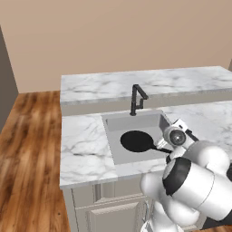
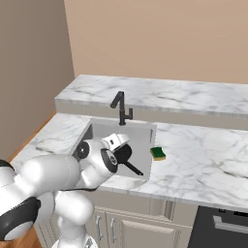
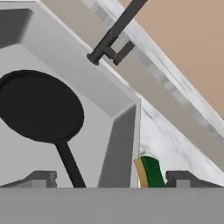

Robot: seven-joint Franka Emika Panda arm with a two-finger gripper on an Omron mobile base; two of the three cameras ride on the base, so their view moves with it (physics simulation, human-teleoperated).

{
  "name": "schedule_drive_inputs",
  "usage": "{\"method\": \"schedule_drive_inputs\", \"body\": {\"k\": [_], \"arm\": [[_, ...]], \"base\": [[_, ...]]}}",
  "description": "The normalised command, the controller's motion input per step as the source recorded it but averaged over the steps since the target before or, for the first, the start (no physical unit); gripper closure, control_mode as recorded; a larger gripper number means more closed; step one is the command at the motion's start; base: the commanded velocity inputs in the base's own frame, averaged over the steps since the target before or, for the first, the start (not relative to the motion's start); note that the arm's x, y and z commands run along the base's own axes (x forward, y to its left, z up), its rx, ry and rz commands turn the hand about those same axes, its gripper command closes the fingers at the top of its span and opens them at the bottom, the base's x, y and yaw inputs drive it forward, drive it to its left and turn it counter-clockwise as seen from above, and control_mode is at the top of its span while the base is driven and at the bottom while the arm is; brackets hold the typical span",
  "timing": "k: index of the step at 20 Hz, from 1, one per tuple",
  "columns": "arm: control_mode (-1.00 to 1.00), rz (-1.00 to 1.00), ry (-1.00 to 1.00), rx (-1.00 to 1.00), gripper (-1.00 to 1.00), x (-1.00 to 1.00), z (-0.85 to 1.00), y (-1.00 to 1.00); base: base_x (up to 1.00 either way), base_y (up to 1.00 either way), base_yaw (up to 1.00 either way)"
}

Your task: Pick the pan and sponge and place them into the sink. Then turn on the water.

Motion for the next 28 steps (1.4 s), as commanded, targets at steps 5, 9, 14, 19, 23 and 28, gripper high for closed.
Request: {"method": "schedule_drive_inputs", "body": {"k": [5,9,14,19,23,28], "arm": [[-1.00,-0.15,0.12,0.15,-1.00,0.00,1.00,0.00],[-1.00,-0.13,0.17,0.20,-1.00,0.00,1.00,0.00],[-1.00,-0.13,0.25,0.26,-1.00,0.00,1.00,0.00],[-1.00,-0.09,0.26,0.21,-1.00,0.00,0.75,0.00],[-1.00,-0.03,0.18,0.04,-1.00,0.00,0.04,-0.05],[-1.00,-0.01,0.10,-0.03,-1.00,0.00,-0.38,-0.12]], "base": [[0.00,0.00,0.00],[0.00,0.00,0.00],[0.00,0.00,0.00],[0.00,0.00,0.00],[0.00,0.00,0.00],[0.00,0.00,0.00]]}}
